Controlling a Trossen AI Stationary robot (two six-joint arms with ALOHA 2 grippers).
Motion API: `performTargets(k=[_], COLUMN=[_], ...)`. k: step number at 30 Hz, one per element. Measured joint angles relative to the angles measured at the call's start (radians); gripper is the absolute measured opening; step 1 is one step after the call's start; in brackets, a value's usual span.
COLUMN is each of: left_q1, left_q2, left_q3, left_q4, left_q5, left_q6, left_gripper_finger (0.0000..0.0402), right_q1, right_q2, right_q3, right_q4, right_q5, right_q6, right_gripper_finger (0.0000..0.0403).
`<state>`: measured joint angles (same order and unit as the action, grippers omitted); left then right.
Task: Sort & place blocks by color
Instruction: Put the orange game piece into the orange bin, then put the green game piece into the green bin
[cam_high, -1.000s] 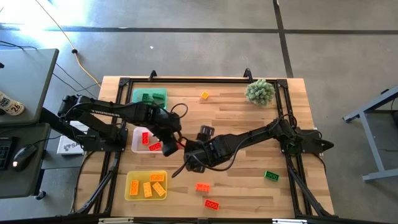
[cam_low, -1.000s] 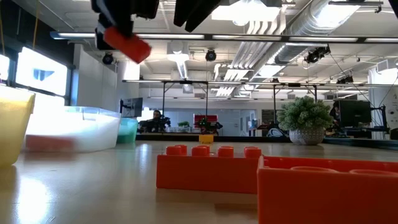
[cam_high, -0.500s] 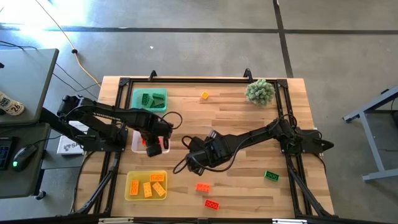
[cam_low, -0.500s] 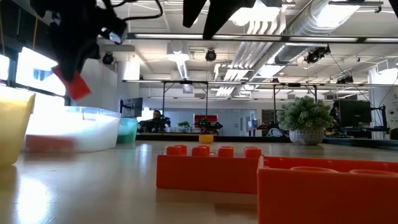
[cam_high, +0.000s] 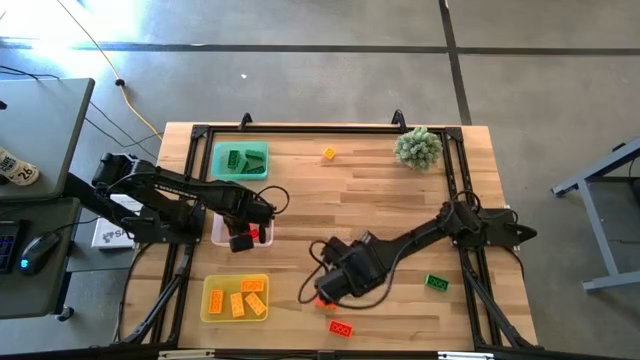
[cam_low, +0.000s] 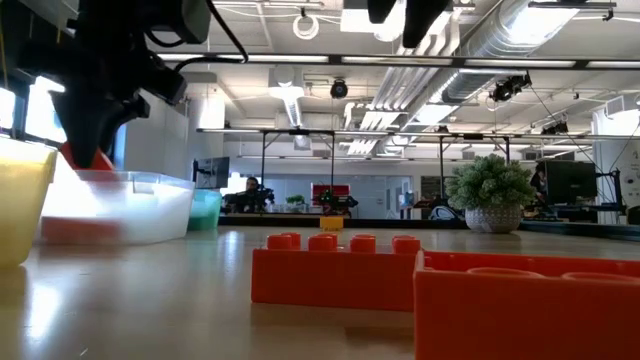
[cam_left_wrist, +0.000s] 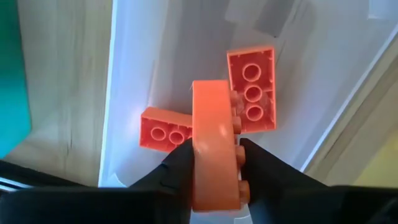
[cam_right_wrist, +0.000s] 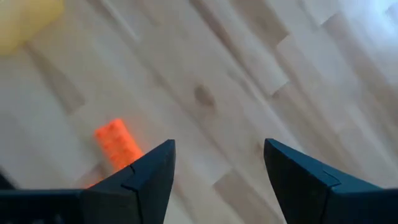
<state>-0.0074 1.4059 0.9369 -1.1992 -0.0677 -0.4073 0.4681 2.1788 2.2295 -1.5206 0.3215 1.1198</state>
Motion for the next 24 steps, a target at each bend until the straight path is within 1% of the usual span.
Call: performTargets(k=[3, 7, 10, 13, 15, 20, 24], left_q1=[0.0, 0.0, 0.0, 0.0, 0.0, 0.0, 0.0], left_q2=[0.0, 0.0, 0.0, 0.0, 0.0, 0.0, 0.0], left_q3=[-0.003, -0.003, -0.003, -0.003, -0.003, 0.005, 0.029], left_q4=[0.0, 0.0, 0.0, 0.0, 0.0, 0.0, 0.001], left_q5=[0.004, 0.04, 0.035, 0.031, 0.03, 0.03, 0.03], left_q6=[0.002, 0.029, 0.029, 0.041, 0.052, 0.052, 0.052], left_gripper_finger=[0.0113, 0.0138, 0.0153, 0.0165, 0.0168, 0.017, 0.017], right_q1=[0.033, 0.077, 0.114, 0.144, 0.159, 0.189, 0.213], right_q2=[0.0, 0.0, 0.001, 0.001, 0.002, 0.002, 0.002], right_q3=[0.0, 0.0, 0.0, -0.026, -0.057, -0.177, -0.245], right_q4=[0.018, 0.003, -0.053, -0.051, -0.049, -0.052, -0.05], right_q5=[-0.024, -0.04, -0.038, -0.034, -0.047, -0.133, -0.174], right_q6=[0.037, 0.102, 0.158, 0.188, 0.208, 0.267, 0.275], right_gripper_finger=[0.0232, 0.0232, 0.0232, 0.0232, 0.0232, 0.0232, 0.0232])
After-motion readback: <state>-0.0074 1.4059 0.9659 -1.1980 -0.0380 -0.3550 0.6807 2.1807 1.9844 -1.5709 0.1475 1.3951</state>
